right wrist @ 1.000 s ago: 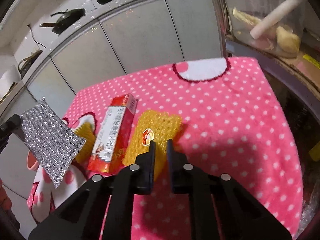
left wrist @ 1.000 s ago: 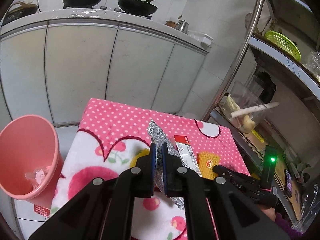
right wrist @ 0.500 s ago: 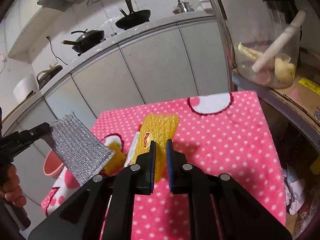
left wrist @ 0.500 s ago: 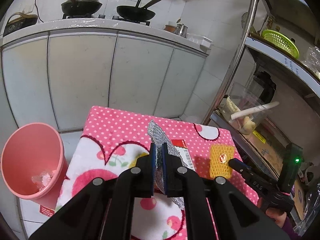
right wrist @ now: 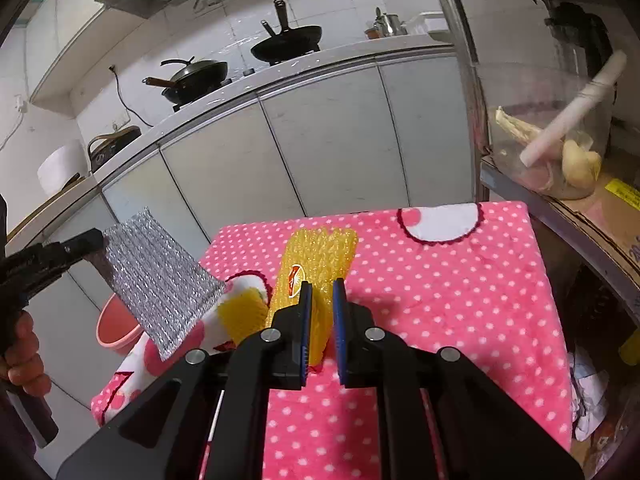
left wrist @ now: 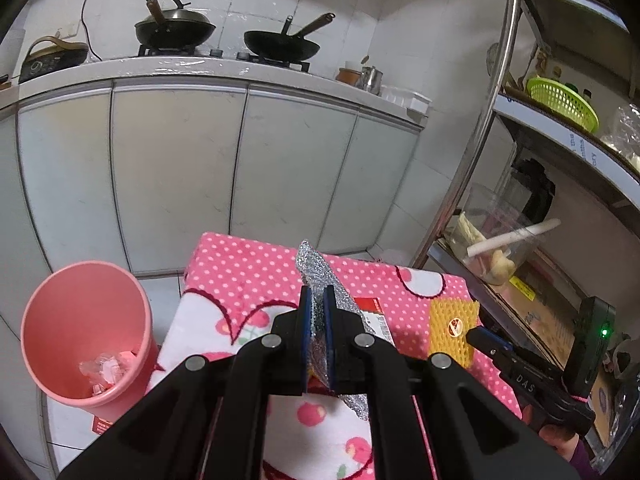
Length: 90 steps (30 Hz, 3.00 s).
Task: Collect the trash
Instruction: 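Lift the mesh pad with left tool while right tool grasps the yellow net sponge, then carry both items over the pink bucket and open both tools to drop them, then return both open tools over the table toward the red box and yellow sponge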
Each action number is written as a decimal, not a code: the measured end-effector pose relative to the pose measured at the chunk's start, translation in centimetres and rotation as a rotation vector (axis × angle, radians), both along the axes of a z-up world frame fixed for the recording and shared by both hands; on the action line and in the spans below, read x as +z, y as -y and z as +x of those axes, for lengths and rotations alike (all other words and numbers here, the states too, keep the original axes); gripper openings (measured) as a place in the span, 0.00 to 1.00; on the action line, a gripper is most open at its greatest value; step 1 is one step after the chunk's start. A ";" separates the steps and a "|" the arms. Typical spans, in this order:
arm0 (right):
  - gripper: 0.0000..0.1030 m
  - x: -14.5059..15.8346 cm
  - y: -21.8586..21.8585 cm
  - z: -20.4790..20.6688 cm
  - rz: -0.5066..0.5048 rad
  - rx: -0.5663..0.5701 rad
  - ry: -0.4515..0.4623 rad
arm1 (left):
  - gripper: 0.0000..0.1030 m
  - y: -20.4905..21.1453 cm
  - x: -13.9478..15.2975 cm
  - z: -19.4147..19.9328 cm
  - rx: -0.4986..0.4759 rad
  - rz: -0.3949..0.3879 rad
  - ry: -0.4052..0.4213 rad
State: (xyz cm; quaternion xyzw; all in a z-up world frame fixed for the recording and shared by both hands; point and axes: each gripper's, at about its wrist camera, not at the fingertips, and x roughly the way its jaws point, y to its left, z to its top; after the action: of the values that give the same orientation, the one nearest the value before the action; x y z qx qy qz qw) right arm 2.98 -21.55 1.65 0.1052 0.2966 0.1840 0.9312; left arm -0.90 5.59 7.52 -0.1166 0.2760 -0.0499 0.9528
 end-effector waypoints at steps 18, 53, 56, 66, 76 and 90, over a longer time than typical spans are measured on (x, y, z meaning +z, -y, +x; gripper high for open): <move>0.10 2.3 -8.4 -0.4 -0.090 0.153 0.019 | 0.05 -6.6 1.0 -3.0 0.103 -0.050 0.060; 0.10 1.0 -31.6 2.7 -0.150 0.563 -0.060 | 0.05 -22.3 -4.5 -5.0 0.446 -0.020 -0.019; 0.10 -0.4 -33.3 2.9 -0.173 0.582 -0.076 | 0.05 -22.6 -5.5 -5.0 0.478 0.017 -0.045; 0.11 -4.1 -35.7 3.5 -0.210 0.602 -0.151 | 0.07 -23.6 -9.4 -5.2 0.502 -0.009 -0.137; 0.31 -3.6 -35.0 3.2 -0.181 0.607 -0.143 | 0.20 -23.2 -9.7 -5.3 0.484 -0.025 -0.156; 0.41 0.0 -32.2 2.6 -0.100 0.606 -0.064 | 0.20 -22.1 -7.8 -6.0 0.466 -0.022 -0.126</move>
State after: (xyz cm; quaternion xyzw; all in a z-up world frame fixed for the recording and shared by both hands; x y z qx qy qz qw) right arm 5.59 10.69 1.61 -0.0285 0.3525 0.4351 0.8280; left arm -6.89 27.68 -0.31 -0.1905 0.2997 0.1757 0.9181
